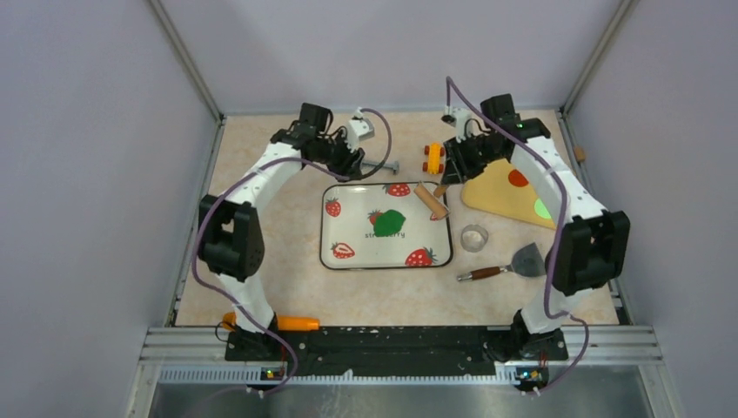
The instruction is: Roll out the dumpling wrappers from the dough
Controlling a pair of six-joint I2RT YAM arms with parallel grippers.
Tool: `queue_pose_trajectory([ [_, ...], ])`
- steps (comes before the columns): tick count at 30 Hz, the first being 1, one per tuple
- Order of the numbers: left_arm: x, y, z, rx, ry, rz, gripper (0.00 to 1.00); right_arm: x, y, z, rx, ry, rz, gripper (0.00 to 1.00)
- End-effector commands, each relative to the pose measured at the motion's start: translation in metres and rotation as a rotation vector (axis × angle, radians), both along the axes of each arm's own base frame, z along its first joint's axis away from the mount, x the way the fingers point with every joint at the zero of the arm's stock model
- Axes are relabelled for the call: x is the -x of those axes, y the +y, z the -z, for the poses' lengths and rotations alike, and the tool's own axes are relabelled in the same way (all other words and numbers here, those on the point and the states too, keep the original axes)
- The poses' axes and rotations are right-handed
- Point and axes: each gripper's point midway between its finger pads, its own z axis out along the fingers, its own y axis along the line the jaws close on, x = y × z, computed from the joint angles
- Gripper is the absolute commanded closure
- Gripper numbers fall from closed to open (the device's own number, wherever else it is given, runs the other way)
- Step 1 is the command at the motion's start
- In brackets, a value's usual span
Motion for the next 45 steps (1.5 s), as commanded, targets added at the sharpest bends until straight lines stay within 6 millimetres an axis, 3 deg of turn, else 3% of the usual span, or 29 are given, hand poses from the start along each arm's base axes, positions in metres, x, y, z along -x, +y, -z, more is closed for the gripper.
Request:
queue_pose_trajectory([
  [1,-0.003,0.011,0.06,-0.225,0.067,0.135,0.52,0.03,-0.007,-0.057,-0.006,-0.181,-0.05,1.0],
  [4,-0.034,0.003,0.068,-0.246,0.012,0.102,0.53,0.049,-0.021,-0.063,0.02,-0.212,-0.026,1.0],
  [8,-0.048,-0.011,0.081,-0.265,0.0,0.136,0.55,0.065,-0.033,-0.053,0.038,-0.184,0.001,1.0],
  [12,-0.053,-0.022,0.099,-0.291,0.028,0.158,0.57,0.065,-0.037,-0.053,0.033,-0.185,0.026,1.0],
  [15,-0.061,-0.022,0.117,-0.312,0.062,0.112,0.64,0.06,-0.037,-0.055,0.025,-0.195,0.039,1.0],
  [18,-0.057,-0.021,0.13,-0.327,0.099,0.131,0.68,0.057,-0.038,-0.056,0.023,-0.199,0.045,1.0],
  [23,-0.034,-0.024,0.129,-0.297,0.169,0.194,0.68,0.053,-0.037,-0.051,0.021,-0.186,0.043,1.0],
  [28,-0.023,-0.015,0.125,-0.33,0.243,0.127,0.9,0.047,-0.033,-0.051,0.006,-0.182,0.047,1.0],
  [31,0.001,0.004,0.117,-0.35,0.328,0.055,1.0,0.045,-0.032,-0.052,0.002,-0.18,0.047,1.0],
  [36,0.054,0.043,0.108,-0.312,0.438,-0.093,1.0,0.041,-0.03,-0.05,-0.002,-0.169,0.051,1.0],
  [41,0.111,0.057,0.1,-0.261,0.591,-0.179,1.0,0.032,-0.026,-0.048,-0.02,-0.153,0.064,1.0],
  [45,0.127,0.063,0.101,-0.2,0.734,-0.346,1.0,0.024,-0.025,-0.044,-0.016,-0.142,0.086,1.0],
])
